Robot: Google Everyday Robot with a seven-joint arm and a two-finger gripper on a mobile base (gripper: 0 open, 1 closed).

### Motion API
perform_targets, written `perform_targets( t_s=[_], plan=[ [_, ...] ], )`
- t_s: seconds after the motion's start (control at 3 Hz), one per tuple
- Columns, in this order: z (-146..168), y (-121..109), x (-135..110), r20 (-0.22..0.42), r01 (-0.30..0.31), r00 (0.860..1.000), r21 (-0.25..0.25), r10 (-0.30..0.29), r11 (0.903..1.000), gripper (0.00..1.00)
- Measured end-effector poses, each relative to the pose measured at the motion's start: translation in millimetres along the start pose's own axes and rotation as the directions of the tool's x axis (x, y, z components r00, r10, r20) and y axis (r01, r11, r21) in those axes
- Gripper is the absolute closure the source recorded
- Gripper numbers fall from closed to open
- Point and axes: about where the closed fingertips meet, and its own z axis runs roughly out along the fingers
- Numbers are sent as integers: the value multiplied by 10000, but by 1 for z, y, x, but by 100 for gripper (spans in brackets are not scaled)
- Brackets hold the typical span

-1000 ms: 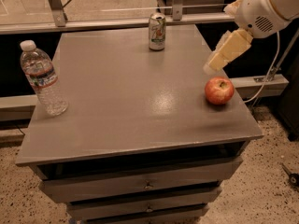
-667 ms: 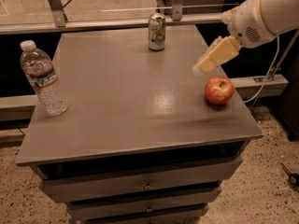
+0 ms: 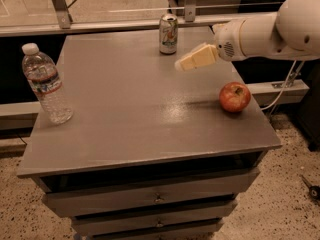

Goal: Move 7up can near water bottle

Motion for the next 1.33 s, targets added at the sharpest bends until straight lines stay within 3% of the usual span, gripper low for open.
perform_targets(
  t_s=[0.33, 0.67, 1.33],
  plan=[
    [62, -37, -7, 1154, -640, 9917, 618, 566, 9960, 0],
    [97, -56, -11, 1541, -827, 9857, 930, 677, 9922, 0],
    [150, -85, -16, 1562, -611, 9869, 1249, 412, 9903, 0]
  ],
)
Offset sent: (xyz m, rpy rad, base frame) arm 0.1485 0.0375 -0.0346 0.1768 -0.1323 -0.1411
